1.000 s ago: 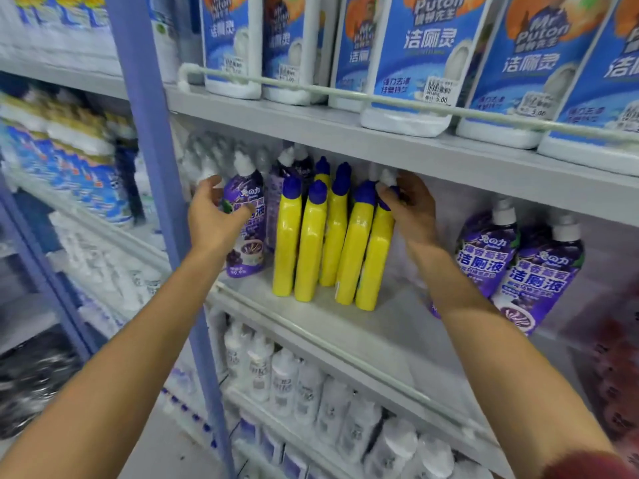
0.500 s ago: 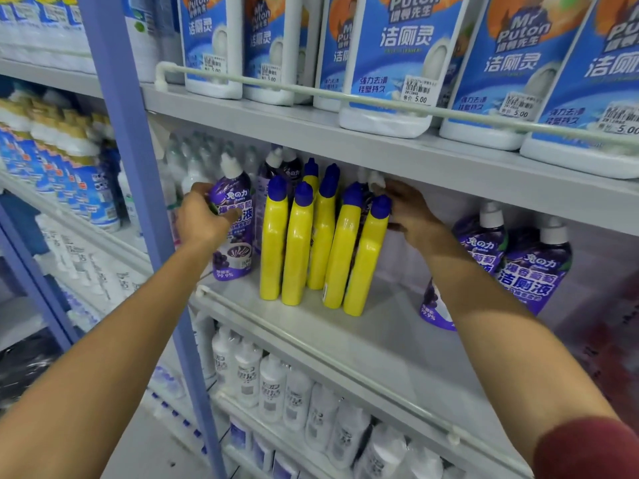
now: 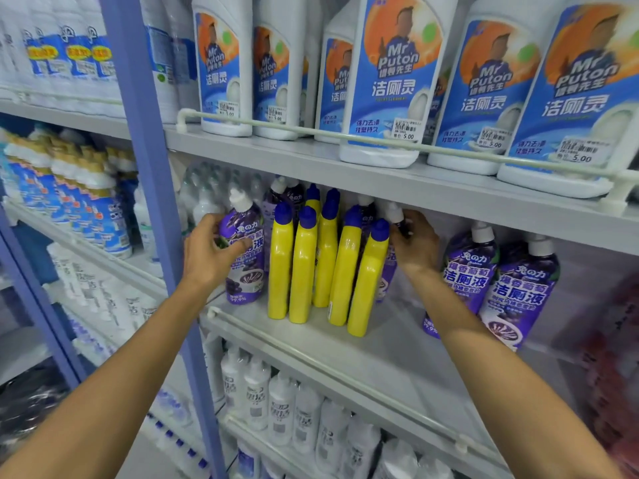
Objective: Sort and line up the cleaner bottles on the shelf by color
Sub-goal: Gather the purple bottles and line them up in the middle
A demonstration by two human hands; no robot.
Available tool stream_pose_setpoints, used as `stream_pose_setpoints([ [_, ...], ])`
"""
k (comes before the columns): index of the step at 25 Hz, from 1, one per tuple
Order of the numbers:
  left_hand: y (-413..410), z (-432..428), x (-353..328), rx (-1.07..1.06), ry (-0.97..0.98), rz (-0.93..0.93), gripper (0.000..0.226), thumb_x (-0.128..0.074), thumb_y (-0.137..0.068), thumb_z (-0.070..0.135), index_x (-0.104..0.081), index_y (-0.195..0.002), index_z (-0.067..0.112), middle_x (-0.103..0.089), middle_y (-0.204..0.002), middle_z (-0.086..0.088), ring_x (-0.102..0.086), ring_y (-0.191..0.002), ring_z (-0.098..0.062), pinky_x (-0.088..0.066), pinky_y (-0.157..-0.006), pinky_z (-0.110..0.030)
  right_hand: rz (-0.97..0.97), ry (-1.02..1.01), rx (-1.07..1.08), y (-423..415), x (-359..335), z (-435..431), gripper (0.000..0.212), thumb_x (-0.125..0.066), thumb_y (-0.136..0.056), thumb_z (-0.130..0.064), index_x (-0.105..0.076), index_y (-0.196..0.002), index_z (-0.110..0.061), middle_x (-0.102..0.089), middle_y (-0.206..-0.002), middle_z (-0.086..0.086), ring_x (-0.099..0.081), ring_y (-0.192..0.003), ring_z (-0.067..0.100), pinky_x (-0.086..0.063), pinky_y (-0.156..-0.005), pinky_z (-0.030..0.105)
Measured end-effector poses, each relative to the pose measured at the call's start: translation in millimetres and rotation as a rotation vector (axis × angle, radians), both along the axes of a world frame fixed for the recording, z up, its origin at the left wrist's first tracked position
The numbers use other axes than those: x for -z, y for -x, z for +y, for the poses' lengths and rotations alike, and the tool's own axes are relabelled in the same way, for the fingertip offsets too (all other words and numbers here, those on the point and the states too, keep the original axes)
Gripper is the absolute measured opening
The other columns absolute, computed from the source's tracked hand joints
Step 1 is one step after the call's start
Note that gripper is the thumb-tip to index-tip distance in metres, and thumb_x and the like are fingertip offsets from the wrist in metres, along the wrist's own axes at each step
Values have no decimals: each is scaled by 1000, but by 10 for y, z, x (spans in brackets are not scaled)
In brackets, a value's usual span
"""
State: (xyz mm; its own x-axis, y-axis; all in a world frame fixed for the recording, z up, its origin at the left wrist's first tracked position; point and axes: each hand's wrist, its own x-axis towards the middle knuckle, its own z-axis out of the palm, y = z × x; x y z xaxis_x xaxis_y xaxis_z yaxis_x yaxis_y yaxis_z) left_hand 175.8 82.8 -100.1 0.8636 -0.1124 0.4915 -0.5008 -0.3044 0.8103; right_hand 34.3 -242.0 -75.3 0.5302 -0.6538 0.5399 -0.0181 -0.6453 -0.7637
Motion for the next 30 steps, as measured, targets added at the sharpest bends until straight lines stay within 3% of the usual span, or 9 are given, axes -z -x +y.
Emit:
stream_pose_setpoints([
  [2,85,82,-95,25,30,-37,44,-90,-80,29,-64,-114,18,-73,-96,4,-69,-83,-8,-62,-80,-45,-45,21,104,94,-14,33,32,-70,-95,-36,-68,-109,-7,-74,-96,11,-69,-91,31,-38,-71,27],
  [4,212,151,-213,70,46,-97,45,-89,-81,28,-64,-116,16,-72,-96,10,-67,-83,2,-60,-77,-37,-90,76,173,213,-44,53,37,-71,-93,-41,-68,-112,-9,-76,-101,14,-70,-96,36,-46,-75,32],
  [8,525,253,-370,176,91,-148,47,-88,-82,28,-64,-122,21,-74,-111,5,-70,-99,-21,-54,-80,-31,-125,138,241,547,-70,113,47,-64,-91,-56,-66,-121,-20,-74,-112,8,-69,-102,34,-56,-84,41],
  [13,1040,168,-459,421,95,-105,46,-88,-82,20,-66,-122,23,-76,-110,7,-72,-103,-14,-56,-90,-33,-62,173,274,1021,-15,285,38,-71,-91,-52,-71,-116,-22,-75,-106,6,-68,-99,34,-51,-77,36],
  [16,1274,-145,-390,603,114,-46,45,-88,-81,15,-67,-120,22,-76,-111,8,-73,-103,-12,-59,-86,-30,32,119,255,1299,33,297,47,-72,-89,-54,-70,-127,-27,-77,-112,2,-70,-104,28,-55,-85,38],
  [21,1566,-1022,-147,841,113,49,48,-89,-78,7,-65,-111,32,-77,-104,16,-71,-94,-1,-57,-79,-20,91,88,240,1888,-4,113,52,-76,-87,-50,-69,-133,-27,-76,-116,-4,-69,-107,12,-49,-90,25],
  [25,1744,-1753,129,942,83,117,48,-90,-78,9,-67,-113,32,-79,-103,11,-73,-95,-5,-56,-85,-25,33,45,319,2311,62,-88,63,-72,-81,-66,-68,-131,-28,-76,-117,-10,-71,-107,12,-56,-97,39],
  [30,1875,-2243,234,978,96,184,49,-85,-82,4,-62,-122,19,-74,-105,13,-70,-87,11,-51,-75,-9,-104,-150,315,2444,485,-42,57,-89,-77,-39,-61,-125,-29,-75,-115,-8,-72,-106,11,-58,-95,44],
])
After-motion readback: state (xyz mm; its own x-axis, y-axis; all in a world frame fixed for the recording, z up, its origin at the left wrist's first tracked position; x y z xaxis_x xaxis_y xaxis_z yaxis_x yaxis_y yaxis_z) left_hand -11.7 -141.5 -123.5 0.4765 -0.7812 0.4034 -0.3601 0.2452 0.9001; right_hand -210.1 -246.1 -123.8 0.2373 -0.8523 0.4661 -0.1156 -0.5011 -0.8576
